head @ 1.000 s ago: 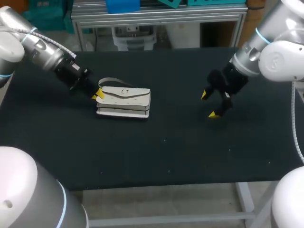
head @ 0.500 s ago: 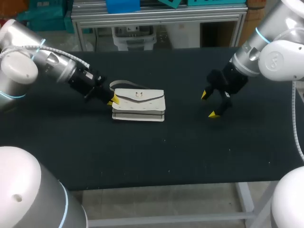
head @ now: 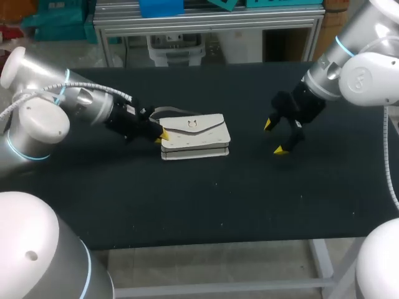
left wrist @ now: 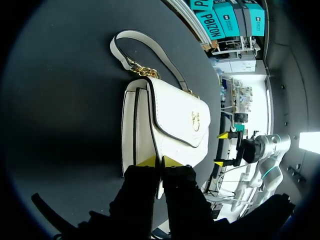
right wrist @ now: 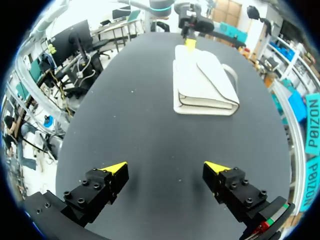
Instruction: Pick up the bag, open it, inspect its contents, close it, and place it on the opposite side
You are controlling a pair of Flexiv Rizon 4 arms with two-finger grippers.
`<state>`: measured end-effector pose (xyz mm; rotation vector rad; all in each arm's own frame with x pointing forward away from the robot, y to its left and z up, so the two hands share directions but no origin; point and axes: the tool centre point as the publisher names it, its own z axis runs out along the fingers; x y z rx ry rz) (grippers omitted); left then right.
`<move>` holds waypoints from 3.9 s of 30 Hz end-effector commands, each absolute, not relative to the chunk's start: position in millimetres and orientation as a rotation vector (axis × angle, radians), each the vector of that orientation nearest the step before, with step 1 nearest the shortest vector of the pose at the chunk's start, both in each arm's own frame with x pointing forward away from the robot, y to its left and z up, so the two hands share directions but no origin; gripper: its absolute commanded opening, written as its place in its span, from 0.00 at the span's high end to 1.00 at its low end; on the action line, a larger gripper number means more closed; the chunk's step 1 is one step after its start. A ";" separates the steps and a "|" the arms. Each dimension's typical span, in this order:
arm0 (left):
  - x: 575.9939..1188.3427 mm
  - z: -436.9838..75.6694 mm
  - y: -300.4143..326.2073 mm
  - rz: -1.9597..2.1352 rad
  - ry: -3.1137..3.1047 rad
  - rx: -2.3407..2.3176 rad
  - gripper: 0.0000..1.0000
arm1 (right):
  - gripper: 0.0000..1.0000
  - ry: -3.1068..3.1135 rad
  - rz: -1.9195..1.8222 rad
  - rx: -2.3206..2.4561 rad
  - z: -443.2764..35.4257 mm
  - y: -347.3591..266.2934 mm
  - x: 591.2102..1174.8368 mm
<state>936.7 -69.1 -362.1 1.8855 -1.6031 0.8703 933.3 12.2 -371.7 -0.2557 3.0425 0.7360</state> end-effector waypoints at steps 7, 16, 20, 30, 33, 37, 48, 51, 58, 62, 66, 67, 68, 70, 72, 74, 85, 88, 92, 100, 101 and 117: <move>939.4 -362.9 -92.4 1.004 -1.640 1.932 1.00 | 0.00 3.044 0.738 -0.258 -372.3 12.5 934.3; 938.9 -363.6 -92.1 0.924 -1.676 1.821 1.00 | 0.00 3.044 0.738 -0.258 -372.3 12.5 934.3; 935.0 -361.6 -84.6 0.876 -1.679 1.767 1.00 | 0.00 3.044 0.738 -0.258 -372.3 12.5 934.3; 922.3 -363.2 -73.9 0.838 -1.674 1.737 1.00 | 0.00 3.044 0.738 -0.258 -372.3 12.5 934.3; 917.0 -363.0 -75.4 0.824 -1.683 1.715 1.00 | 0.00 3.044 0.738 -0.258 -372.3 12.5 934.3; 912.6 -363.3 -78.3 0.792 -1.710 1.689 1.00 | 0.00 3.044 0.738 -0.258 -372.3 12.5 934.3; 904.1 -344.3 -55.1 0.768 -1.793 1.672 0.00 | 0.00 3.010 0.711 -0.226 -362.0 13.7 930.3; 903.4 -331.6 -38.1 0.751 -1.854 1.671 0.00 | 0.00 2.992 0.681 -0.239 -353.3 16.2 926.9; 906.6 -301.4 -10.0 0.636 -2.117 1.541 0.00 | 0.00 2.938 0.595 -0.266 -336.0 27.2 918.7; 913.9 -289.6 1.8 0.601 -2.270 1.481 0.00 | 0.00 2.913 0.577 -0.261 -329.2 34.7 915.5; 920.2 -281.2 13.0 0.544 -2.418 1.343 0.00 | 0.00 2.886 0.546 -0.248 -324.6 45.5 912.2; 920.4 -279.2 15.3 0.549 -2.437 1.334 0.00 | 0.00 2.881 0.542 -0.248 -324.0 47.9 911.4; 920.9 -277.1 17.0 0.545 -2.466 1.302 0.00 | 0.00 2.877 0.538 -0.246 -323.7 49.9 910.7; 920.1 -273.2 19.8 0.568 -2.511 1.266 0.00 | 0.00 2.868 0.540 -0.254 -323.4 53.7 909.0; 918.7 -269.9 20.8 0.583 -2.570 1.218 0.00 | 0.00 2.862 0.540 -0.254 -323.3 56.6 907.9; 918.6 -266.4 20.4 0.606 -2.603 1.183 0.00 | 0.00 2.854 0.546 -0.252 -323.4 59.2 906.9; 910.9 -254.6 13.9 0.786 -2.786 0.920 0.00 | 0.00 2.864 0.602 -0.273 -326.7 82.1 903.8; 910.9 -254.6 13.9 0.786 -2.786 0.920 0.00 | 0.00 2.868 0.602 -0.266 -327.8 88.2 903.9; 910.9 -254.6 13.9 0.786 -2.786 0.920 0.00 | 0.00 2.861 0.555 -0.255 -328.0 96.5 901.0; 906.0 -267.6 -2.6 0.790 -3.072 0.705 0.00 | 0.00 2.845 0.398 -0.206 -334.3 113.5 898.4; 904.1 -268.9 -3.7 0.813 -3.118 0.631 0.00 | 0.00 2.839 0.382 -0.193 -335.1 114.5 897.8; 908.4 -285.8 -16.0 0.738 -3.228 0.534 0.00 | 0.00 2.771 0.332 -0.243 -343.3 129.7 891.8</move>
